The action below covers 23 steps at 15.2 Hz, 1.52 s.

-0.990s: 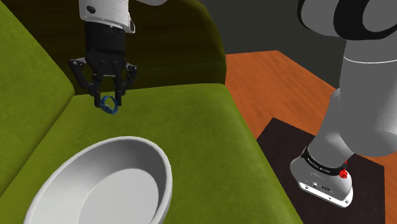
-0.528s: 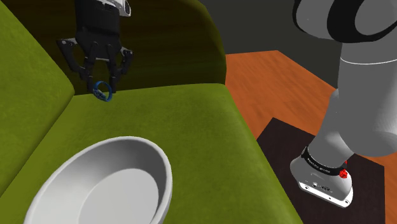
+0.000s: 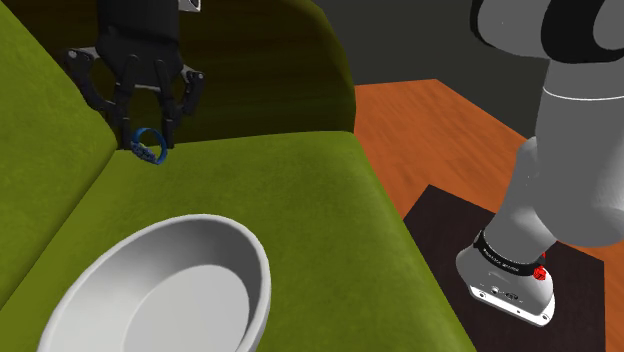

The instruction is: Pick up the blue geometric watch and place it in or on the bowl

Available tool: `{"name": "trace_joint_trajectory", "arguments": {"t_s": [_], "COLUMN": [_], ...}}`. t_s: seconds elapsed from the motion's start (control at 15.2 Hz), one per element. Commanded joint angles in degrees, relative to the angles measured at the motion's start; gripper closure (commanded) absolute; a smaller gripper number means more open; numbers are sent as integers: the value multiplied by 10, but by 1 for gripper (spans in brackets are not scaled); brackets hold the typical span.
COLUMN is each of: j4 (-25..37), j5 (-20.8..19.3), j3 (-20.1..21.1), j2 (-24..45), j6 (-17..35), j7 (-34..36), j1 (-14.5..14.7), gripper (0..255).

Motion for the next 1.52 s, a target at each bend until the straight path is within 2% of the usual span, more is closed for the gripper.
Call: {"name": "trace_joint_trajectory", "arguments": {"t_s": [0.0,0.59,1.45], "j4": [-27,-117,-238], "j5": [2,-3,17], "j3": [6,45,45], "j2": [-18,-81,-100], "j6": [17,88,185], "j7": [14,109,68], "j1": [11,79,74], "gripper": [255,255,255]}}
